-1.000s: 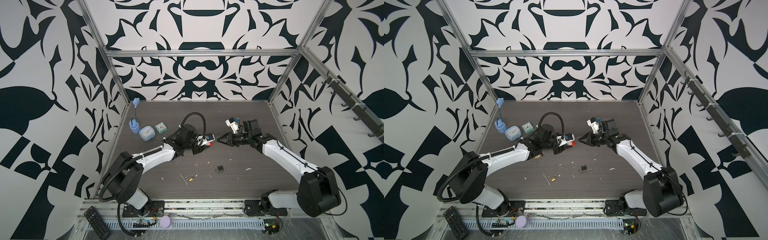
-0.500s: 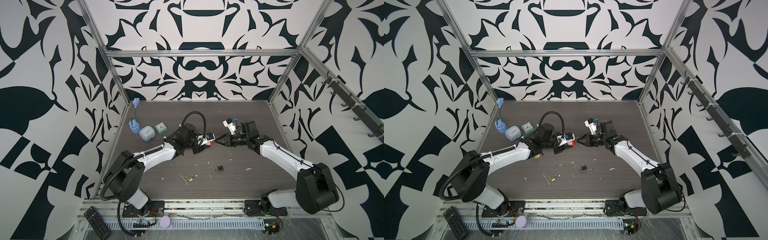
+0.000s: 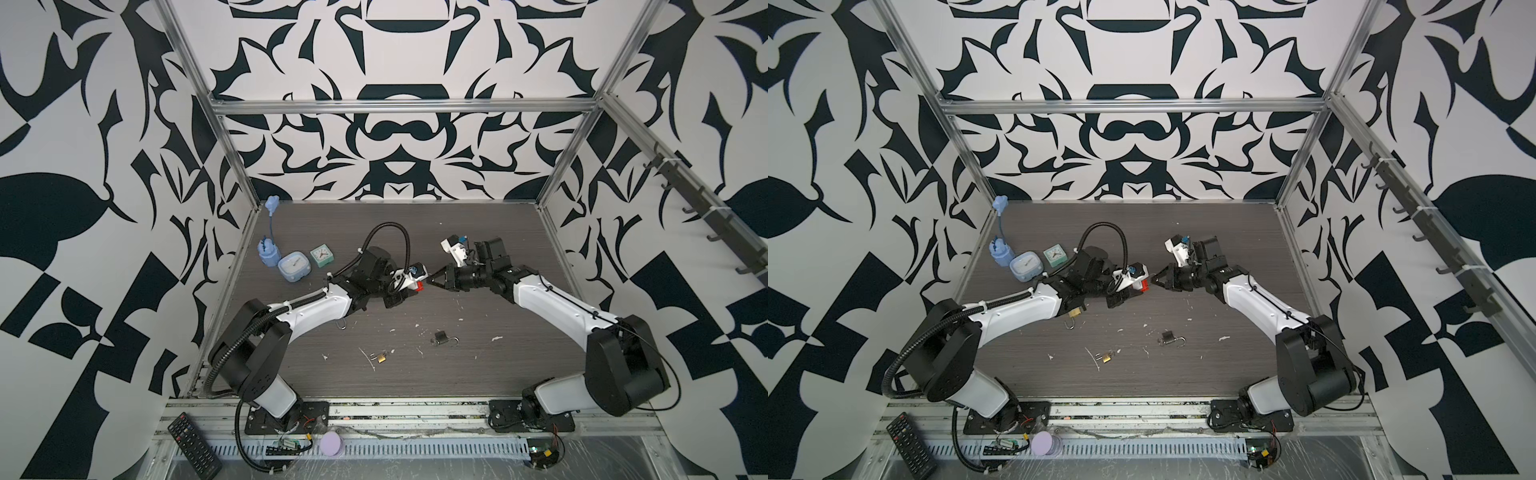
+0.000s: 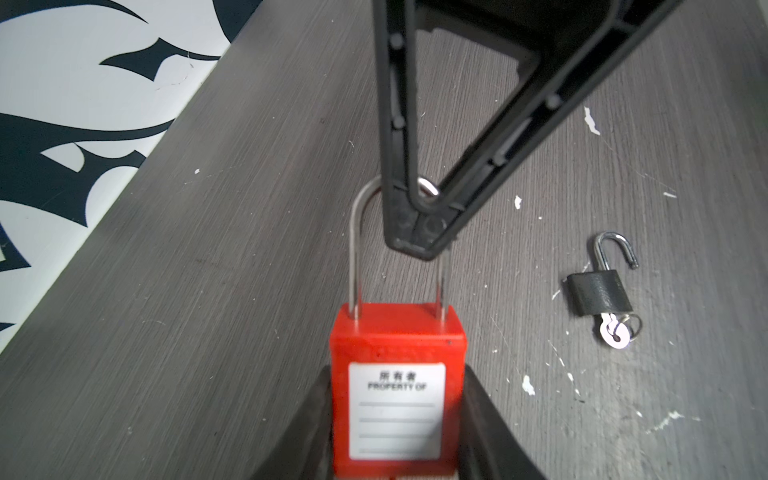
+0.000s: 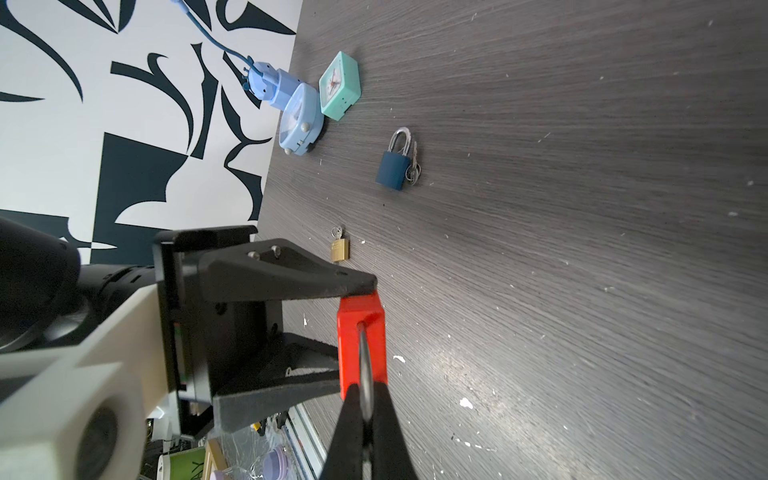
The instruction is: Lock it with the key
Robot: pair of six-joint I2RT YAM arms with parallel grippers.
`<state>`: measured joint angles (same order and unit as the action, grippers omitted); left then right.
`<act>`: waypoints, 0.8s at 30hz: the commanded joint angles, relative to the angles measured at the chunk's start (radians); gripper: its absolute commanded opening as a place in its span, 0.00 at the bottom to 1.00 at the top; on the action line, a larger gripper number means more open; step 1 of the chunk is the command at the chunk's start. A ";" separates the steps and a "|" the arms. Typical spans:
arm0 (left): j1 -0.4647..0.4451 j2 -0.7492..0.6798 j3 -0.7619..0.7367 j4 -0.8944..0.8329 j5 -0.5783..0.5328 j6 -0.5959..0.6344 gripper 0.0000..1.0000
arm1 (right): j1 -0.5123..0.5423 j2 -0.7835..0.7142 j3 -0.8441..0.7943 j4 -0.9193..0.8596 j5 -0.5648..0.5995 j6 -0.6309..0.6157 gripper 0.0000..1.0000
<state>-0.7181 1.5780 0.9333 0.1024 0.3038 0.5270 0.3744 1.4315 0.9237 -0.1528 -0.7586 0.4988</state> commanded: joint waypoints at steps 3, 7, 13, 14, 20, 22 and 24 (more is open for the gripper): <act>-0.013 -0.007 -0.016 0.243 0.028 -0.124 0.00 | 0.060 -0.045 0.061 -0.086 -0.027 -0.027 0.00; -0.016 -0.016 -0.037 0.285 0.029 -0.171 0.00 | 0.060 -0.033 0.070 -0.096 -0.024 -0.023 0.00; -0.021 -0.007 -0.010 0.286 0.043 -0.186 0.04 | 0.070 -0.018 0.070 -0.094 -0.031 -0.016 0.00; -0.021 -0.004 -0.004 0.288 0.048 -0.188 0.04 | 0.073 -0.016 0.073 -0.095 -0.034 -0.017 0.00; -0.026 0.016 0.013 0.312 0.064 -0.204 0.10 | 0.081 -0.002 0.088 -0.121 -0.030 -0.029 0.00; -0.027 0.019 0.015 0.315 0.065 -0.204 0.11 | 0.083 0.001 0.092 -0.129 -0.027 -0.032 0.00; -0.029 0.021 0.015 0.318 0.066 -0.205 0.11 | 0.081 0.004 0.096 -0.137 -0.027 -0.035 0.00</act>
<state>-0.7250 1.5902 0.8898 0.2348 0.3283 0.3580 0.3943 1.4227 0.9916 -0.2485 -0.6720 0.4709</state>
